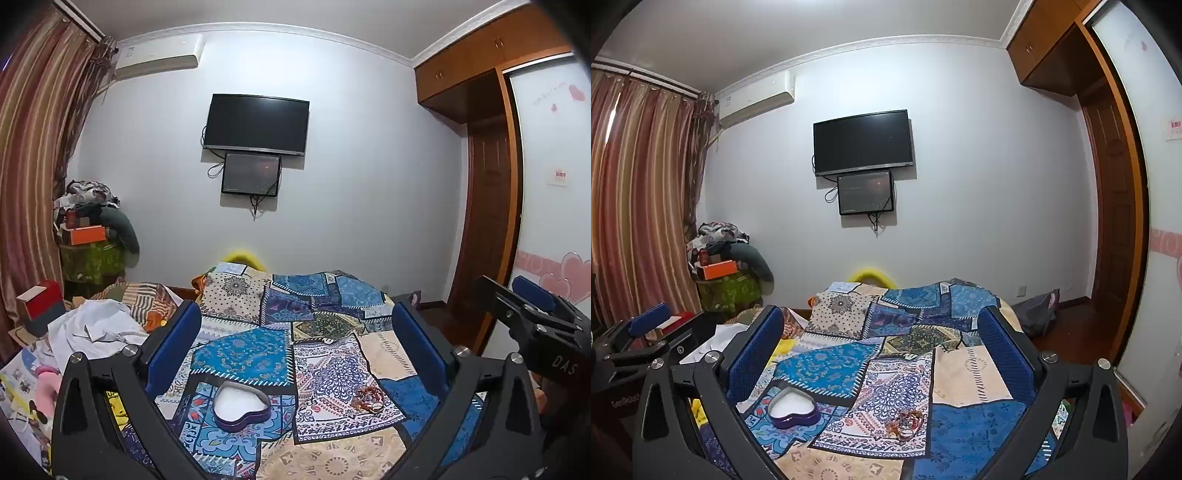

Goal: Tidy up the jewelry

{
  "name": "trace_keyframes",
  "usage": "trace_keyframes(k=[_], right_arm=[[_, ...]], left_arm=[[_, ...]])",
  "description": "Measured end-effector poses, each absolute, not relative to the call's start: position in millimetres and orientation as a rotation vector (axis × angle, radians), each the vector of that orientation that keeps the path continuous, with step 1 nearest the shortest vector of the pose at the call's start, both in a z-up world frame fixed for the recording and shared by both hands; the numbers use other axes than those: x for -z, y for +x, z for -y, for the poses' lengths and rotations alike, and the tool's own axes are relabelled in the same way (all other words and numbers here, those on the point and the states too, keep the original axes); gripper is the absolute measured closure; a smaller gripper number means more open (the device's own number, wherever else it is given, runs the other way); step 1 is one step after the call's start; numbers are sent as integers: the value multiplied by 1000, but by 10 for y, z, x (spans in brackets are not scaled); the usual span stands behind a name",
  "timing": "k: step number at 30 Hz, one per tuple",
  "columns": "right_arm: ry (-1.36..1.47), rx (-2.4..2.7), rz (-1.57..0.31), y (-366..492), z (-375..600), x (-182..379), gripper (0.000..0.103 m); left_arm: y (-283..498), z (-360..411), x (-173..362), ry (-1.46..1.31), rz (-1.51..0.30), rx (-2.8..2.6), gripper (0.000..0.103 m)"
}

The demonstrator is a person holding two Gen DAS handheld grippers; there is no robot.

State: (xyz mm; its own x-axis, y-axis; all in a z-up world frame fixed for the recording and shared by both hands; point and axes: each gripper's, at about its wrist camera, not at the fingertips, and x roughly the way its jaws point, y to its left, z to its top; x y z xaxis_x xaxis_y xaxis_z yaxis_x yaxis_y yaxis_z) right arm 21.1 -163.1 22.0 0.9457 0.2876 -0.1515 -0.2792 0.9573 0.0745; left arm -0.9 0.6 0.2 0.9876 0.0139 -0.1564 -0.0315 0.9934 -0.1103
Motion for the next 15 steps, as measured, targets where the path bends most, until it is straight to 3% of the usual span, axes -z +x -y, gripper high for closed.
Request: trace_keyframes(k=[15], right_arm=[[59,-298,-165,187,1642,-219,0]], left_arm=[[3,4,-6,-98,-174,-6,0]])
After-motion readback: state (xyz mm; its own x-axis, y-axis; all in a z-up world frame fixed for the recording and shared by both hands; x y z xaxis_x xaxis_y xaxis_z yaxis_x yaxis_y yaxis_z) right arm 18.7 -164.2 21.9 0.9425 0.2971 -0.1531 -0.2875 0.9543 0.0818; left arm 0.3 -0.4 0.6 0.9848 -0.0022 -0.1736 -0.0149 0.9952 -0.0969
